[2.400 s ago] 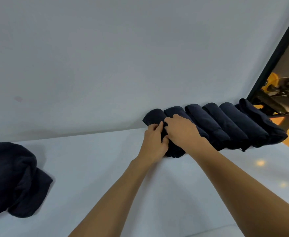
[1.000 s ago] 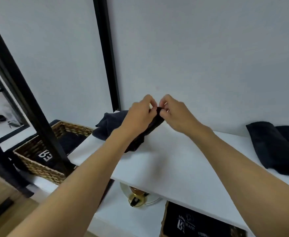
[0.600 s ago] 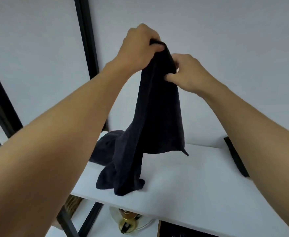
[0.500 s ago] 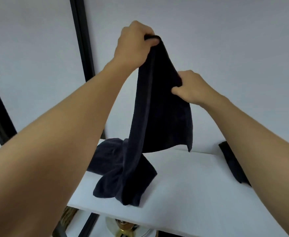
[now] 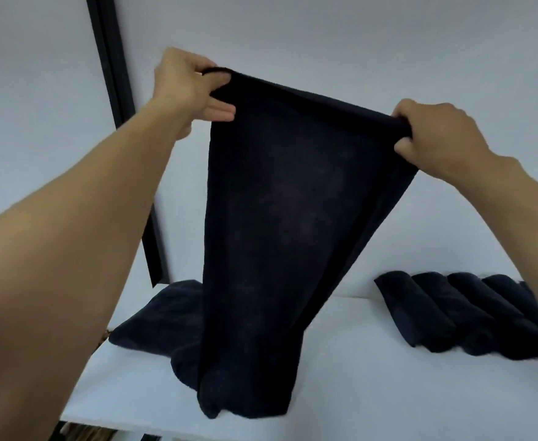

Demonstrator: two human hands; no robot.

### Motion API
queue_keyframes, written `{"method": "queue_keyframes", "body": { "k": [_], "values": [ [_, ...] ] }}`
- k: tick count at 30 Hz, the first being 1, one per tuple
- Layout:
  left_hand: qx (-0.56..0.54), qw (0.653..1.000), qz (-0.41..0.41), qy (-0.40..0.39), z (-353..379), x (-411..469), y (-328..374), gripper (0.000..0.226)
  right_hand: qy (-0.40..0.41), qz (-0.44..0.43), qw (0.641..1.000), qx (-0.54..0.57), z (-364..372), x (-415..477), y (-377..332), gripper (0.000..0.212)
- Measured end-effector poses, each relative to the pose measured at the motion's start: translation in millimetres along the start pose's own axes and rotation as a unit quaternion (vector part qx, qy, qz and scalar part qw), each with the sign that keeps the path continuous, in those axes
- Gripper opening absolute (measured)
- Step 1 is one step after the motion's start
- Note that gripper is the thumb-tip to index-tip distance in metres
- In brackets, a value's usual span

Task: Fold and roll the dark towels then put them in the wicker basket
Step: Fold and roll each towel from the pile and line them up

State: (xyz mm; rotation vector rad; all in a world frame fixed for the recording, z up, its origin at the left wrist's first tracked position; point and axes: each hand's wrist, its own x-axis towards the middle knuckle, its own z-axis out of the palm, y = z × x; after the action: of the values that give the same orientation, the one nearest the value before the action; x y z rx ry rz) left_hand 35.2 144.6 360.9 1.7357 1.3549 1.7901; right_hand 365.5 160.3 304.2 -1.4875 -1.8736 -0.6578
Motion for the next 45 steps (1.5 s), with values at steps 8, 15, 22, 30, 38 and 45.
{"method": "queue_keyframes", "body": {
  "k": [8, 15, 22, 30, 38, 45],
  "values": [
    [-0.050, 0.998, -0.004, 0.031, 33, 10, 3, 0.008, 0.051, -0.060, 0.991, -0.108, -10, 12, 19, 0.031],
    [-0.100, 0.993, -0.012, 0.058, 48, 83, 11, 0.007, 0.017, 0.087, 0.985, 0.145, -16, 101, 54, 0.025],
    [-0.209, 0.971, 0.070, 0.097, 22, 144, 70, 0.017, 0.171, 0.134, 0.827, 0.519, -79, 194, 59, 0.021],
    [-0.117, 0.988, 0.077, 0.058, 23, 56, 82, 0.005, -0.086, 0.031, 0.850, 0.518, -58, 67, -34, 0.059],
    [0.124, 0.985, 0.118, 0.000, 41, -35, 77, 0.011, -0.129, 0.108, 0.885, 0.435, 41, -81, -123, 0.010],
    [0.073, 0.995, 0.052, 0.051, -21, -42, 64, 0.015, -0.059, 0.158, 0.890, 0.423, 20, -115, -72, 0.020]
  ]
}}
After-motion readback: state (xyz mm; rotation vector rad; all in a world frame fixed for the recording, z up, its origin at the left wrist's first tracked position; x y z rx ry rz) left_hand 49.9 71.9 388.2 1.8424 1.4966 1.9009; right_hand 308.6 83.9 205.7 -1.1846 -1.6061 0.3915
